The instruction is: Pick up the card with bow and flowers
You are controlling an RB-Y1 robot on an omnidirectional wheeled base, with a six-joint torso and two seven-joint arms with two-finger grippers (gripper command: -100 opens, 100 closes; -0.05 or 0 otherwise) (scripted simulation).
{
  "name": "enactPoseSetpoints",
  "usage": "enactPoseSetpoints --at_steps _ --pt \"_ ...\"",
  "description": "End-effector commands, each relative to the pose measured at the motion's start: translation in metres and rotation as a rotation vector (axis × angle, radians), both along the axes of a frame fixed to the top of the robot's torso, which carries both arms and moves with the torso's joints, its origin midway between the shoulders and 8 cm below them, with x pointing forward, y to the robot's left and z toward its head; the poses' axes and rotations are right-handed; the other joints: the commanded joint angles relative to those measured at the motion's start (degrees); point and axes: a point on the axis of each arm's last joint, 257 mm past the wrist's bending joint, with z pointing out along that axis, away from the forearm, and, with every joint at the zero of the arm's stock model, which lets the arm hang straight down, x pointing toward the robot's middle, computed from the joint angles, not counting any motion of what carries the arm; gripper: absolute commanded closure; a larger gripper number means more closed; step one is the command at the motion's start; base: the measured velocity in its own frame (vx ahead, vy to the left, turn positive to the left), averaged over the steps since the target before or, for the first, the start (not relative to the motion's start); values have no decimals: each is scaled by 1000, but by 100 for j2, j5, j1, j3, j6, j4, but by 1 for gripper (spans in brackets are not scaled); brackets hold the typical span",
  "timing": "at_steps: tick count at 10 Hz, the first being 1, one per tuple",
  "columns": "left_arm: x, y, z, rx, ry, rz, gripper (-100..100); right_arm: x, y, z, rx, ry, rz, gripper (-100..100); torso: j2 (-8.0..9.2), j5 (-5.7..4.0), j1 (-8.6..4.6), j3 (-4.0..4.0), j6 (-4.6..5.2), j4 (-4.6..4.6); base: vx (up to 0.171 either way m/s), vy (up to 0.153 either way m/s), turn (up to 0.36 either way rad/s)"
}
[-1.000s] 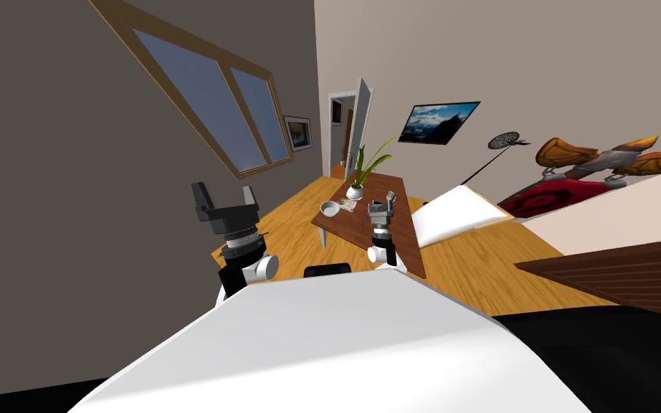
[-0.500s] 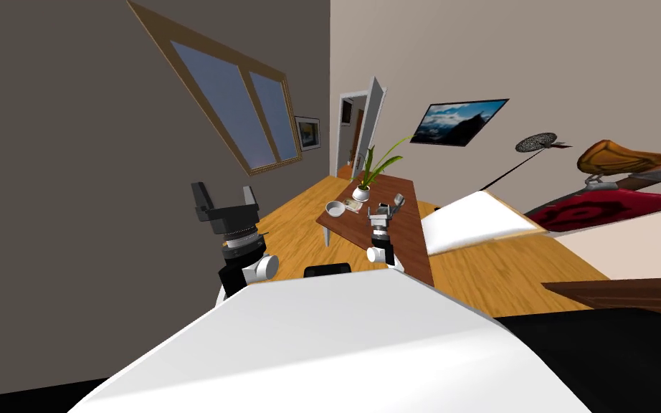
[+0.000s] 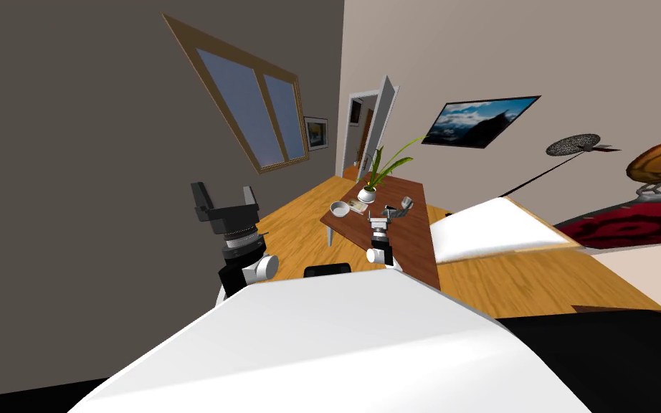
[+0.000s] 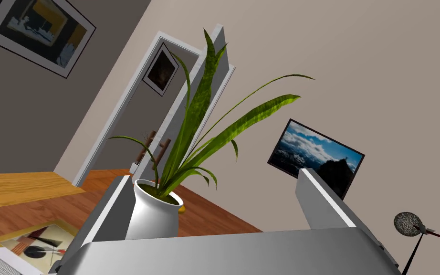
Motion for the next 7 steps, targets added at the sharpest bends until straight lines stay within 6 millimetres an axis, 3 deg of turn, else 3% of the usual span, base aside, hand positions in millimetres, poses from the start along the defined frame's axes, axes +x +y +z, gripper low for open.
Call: enactPoseSetpoints --at_steps 1,2,7 --pt "0 0 0 0 0 0 0 -1 -13 -20 77 21 -5 -100 0 0 0 0 0 0 -8 -5 130" --pt "0 0 0 0 0 0 0 -1 -14 -21 82 24 -3 -100 1 0 -1 1 -2 0 -7 -7 100" --pt "0 0 0 0 0 0 0 -8 -44 -79 285 82 -36 -100 2 -1 -4 1 -1 1 -9 -13 148"
